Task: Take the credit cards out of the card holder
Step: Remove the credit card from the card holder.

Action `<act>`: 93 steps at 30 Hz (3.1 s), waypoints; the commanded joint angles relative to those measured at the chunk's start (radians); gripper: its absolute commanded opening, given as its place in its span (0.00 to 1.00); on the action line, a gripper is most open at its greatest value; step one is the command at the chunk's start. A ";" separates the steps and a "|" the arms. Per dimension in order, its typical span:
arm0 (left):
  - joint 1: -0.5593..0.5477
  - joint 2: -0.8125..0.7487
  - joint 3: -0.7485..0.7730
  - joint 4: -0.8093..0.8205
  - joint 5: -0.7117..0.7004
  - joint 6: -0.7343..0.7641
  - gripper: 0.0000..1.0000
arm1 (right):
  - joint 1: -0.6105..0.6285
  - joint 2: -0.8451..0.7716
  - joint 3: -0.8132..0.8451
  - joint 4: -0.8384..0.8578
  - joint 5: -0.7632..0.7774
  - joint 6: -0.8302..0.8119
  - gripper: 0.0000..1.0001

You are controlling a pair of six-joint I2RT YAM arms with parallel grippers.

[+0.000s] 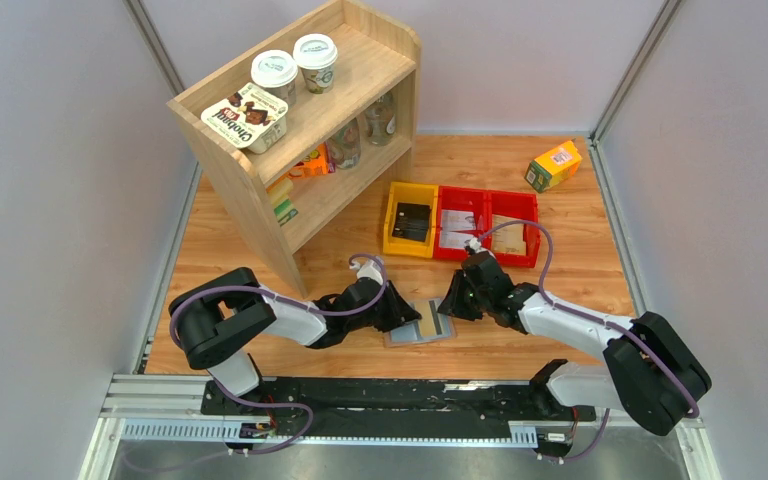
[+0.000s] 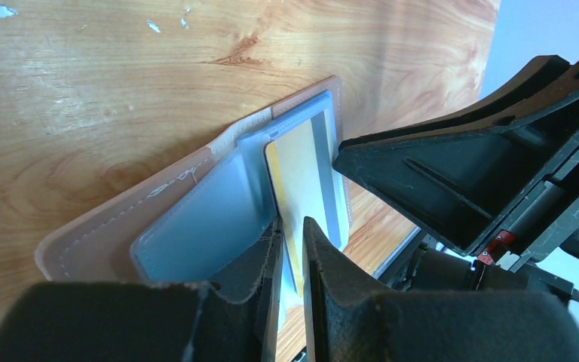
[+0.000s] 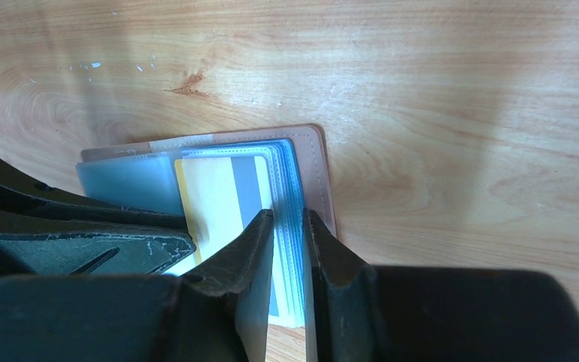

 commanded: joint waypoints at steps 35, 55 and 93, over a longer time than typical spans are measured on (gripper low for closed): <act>-0.001 0.007 -0.102 0.169 -0.025 -0.110 0.00 | 0.006 0.011 -0.013 0.020 -0.033 0.002 0.17; -0.001 -0.042 -0.120 0.043 -0.029 -0.121 0.00 | 0.007 -0.128 0.015 0.072 -0.104 -0.064 0.24; -0.001 -0.093 -0.226 0.134 -0.059 -0.210 0.30 | 0.007 0.085 0.015 0.063 -0.167 -0.029 0.17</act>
